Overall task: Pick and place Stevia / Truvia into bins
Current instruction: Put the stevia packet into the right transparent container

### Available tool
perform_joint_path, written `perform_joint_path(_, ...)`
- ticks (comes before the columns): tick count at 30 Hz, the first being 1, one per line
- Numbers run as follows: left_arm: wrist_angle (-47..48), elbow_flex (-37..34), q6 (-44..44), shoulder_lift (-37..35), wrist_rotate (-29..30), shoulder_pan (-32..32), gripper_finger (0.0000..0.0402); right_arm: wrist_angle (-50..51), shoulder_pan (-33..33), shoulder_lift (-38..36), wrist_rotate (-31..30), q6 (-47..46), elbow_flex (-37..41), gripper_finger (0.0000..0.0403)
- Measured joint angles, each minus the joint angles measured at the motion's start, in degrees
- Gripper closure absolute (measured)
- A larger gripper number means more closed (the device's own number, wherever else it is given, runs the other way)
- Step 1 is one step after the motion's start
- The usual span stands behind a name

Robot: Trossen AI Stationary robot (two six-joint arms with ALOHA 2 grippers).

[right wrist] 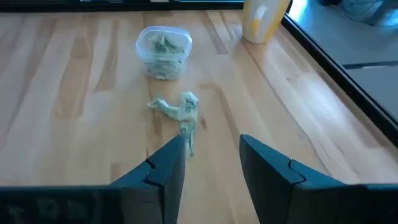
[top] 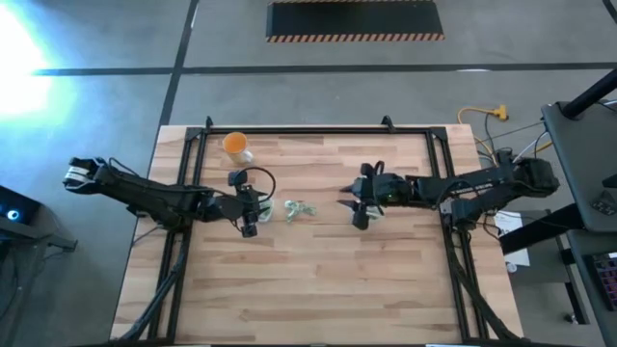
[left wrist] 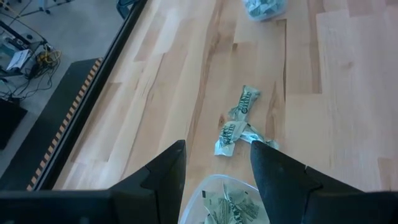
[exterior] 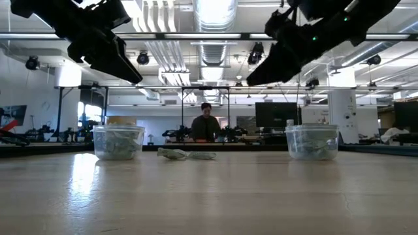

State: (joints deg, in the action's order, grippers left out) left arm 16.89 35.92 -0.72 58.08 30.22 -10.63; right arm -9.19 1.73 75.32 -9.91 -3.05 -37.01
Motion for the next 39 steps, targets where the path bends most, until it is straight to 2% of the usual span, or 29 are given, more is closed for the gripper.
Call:
perform_joint_path(5, -0.2, 0.0, 0.0, 0.0, 0.0, 0.0, 0.0237, -7.4, 0.0, 8.2, 0.0, 0.1, -0.7, 0.0267)
perform_joint_path(13, -0.2, 0.0, 0.0, 0.0, 0.0, 0.0, 0.0237, -9.0, 0.7, 22.3, -0.1, 0.3, -9.9, 0.0261)
perform_joint_path(22, 0.0, 0.0, -0.1, 0.0, 0.0, 0.0, 0.0237, 4.8, 1.8, 34.9, -0.1, 1.6, -23.3, 0.0237)
perform_joint_path(26, 0.0, 0.0, -0.1, 0.0, 0.0, 0.0, 0.0237, 8.6, 1.9, 38.6, 0.1, 2.2, -27.4, 0.0225)
perform_joint_path(31, 0.1, 0.0, -0.1, 0.0, 0.0, 0.0, 0.0237, 10.3, 2.2, 41.9, 3.8, 2.9, -30.7, 0.0216)
perform_joint_path(39, 0.1, 0.0, -0.1, 0.0, 0.0, 0.0, 0.0237, 11.2, 2.3, 42.6, 4.5, 2.8, -31.2, 0.0238)
